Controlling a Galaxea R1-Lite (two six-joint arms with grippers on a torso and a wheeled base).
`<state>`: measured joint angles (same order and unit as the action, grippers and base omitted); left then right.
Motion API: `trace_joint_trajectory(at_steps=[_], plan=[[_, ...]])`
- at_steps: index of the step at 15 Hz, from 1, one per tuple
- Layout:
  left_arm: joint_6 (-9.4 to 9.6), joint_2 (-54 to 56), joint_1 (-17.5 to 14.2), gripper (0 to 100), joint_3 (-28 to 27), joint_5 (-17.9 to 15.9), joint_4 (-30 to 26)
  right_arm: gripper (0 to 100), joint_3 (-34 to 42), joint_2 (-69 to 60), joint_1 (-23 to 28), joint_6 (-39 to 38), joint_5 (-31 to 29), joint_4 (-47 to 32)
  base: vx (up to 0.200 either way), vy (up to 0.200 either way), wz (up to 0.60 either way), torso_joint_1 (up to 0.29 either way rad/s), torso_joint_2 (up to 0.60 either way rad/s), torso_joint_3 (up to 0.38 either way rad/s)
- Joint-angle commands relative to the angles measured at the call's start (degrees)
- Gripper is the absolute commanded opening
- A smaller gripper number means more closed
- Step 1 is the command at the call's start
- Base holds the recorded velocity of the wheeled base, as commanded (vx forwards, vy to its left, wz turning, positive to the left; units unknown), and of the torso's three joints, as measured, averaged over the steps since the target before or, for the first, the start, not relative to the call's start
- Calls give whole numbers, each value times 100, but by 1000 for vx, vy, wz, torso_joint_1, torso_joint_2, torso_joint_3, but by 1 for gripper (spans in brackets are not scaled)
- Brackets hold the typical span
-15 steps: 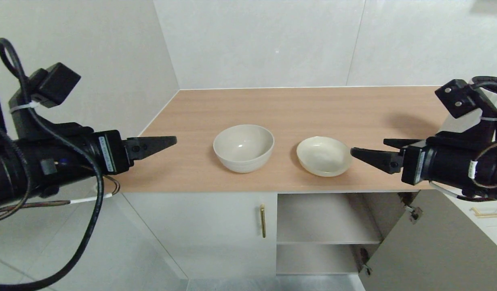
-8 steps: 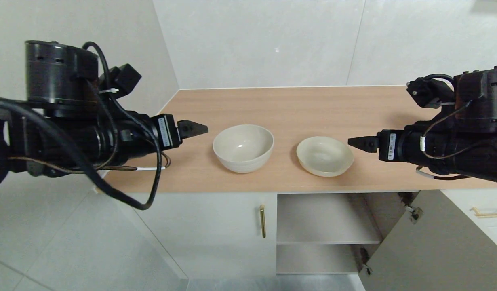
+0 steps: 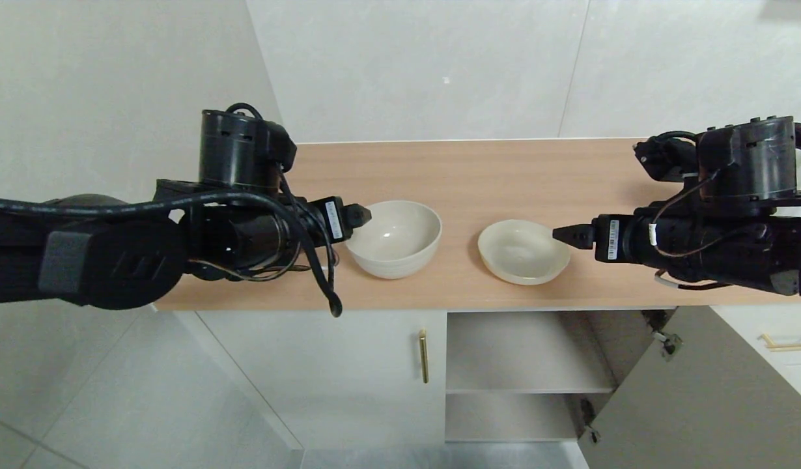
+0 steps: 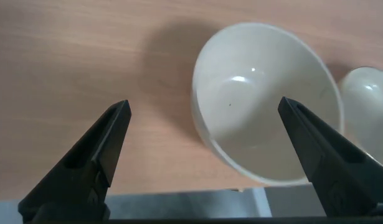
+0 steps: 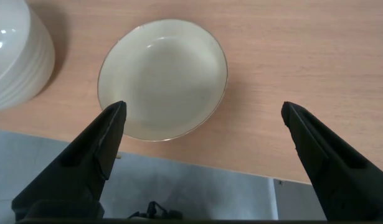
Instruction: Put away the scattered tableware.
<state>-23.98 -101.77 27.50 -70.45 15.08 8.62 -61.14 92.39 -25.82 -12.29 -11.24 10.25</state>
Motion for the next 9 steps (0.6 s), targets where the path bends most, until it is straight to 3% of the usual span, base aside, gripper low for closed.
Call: trace_joint_trajectory(at_steps=[1, 9], plan=[[-10, -300, 10, 100, -4, 13, 52, 100, -4, 33, -2, -2, -1, 12, 0, 0, 0, 0, 0, 0], [-37, -537, 10, 100, -74, 118, 61, 100, 5, 42, -2, -2, -1, 21, 0, 0, 0, 0, 0, 0]])
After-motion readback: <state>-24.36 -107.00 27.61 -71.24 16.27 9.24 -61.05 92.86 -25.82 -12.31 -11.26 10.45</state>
